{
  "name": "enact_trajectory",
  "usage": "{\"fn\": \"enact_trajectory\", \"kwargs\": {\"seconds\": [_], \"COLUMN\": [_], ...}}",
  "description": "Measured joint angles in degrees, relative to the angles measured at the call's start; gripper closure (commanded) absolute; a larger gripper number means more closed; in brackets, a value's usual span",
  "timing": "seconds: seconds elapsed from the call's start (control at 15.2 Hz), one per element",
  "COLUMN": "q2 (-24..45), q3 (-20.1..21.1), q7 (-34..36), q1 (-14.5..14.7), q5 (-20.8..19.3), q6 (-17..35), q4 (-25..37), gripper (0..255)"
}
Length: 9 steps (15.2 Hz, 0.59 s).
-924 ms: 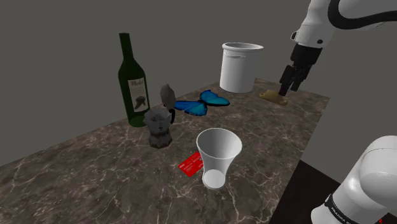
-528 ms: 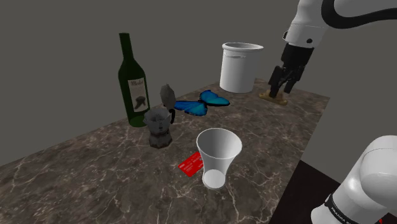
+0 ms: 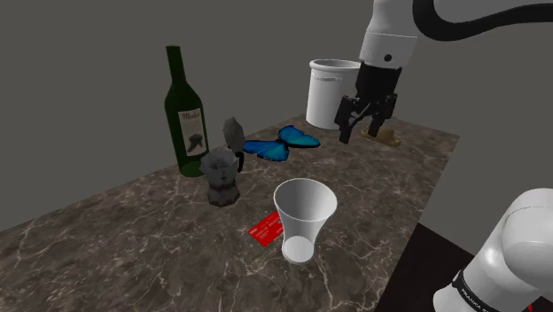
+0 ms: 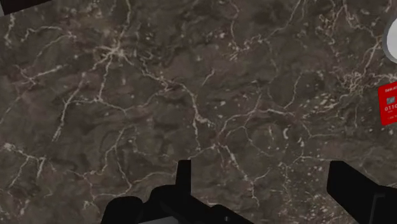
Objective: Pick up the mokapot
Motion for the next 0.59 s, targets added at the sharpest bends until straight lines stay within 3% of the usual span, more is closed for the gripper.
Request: {"fn": "enact_trajectory", "kwargs": {"seconds": [0.59], "q2": [15.7], "q3": [12.5], "q7": [18.7], "q1": [-1.3], "q5": [-0.4], "q6": [1.4], "q4": [14.3], "gripper": [0]}}
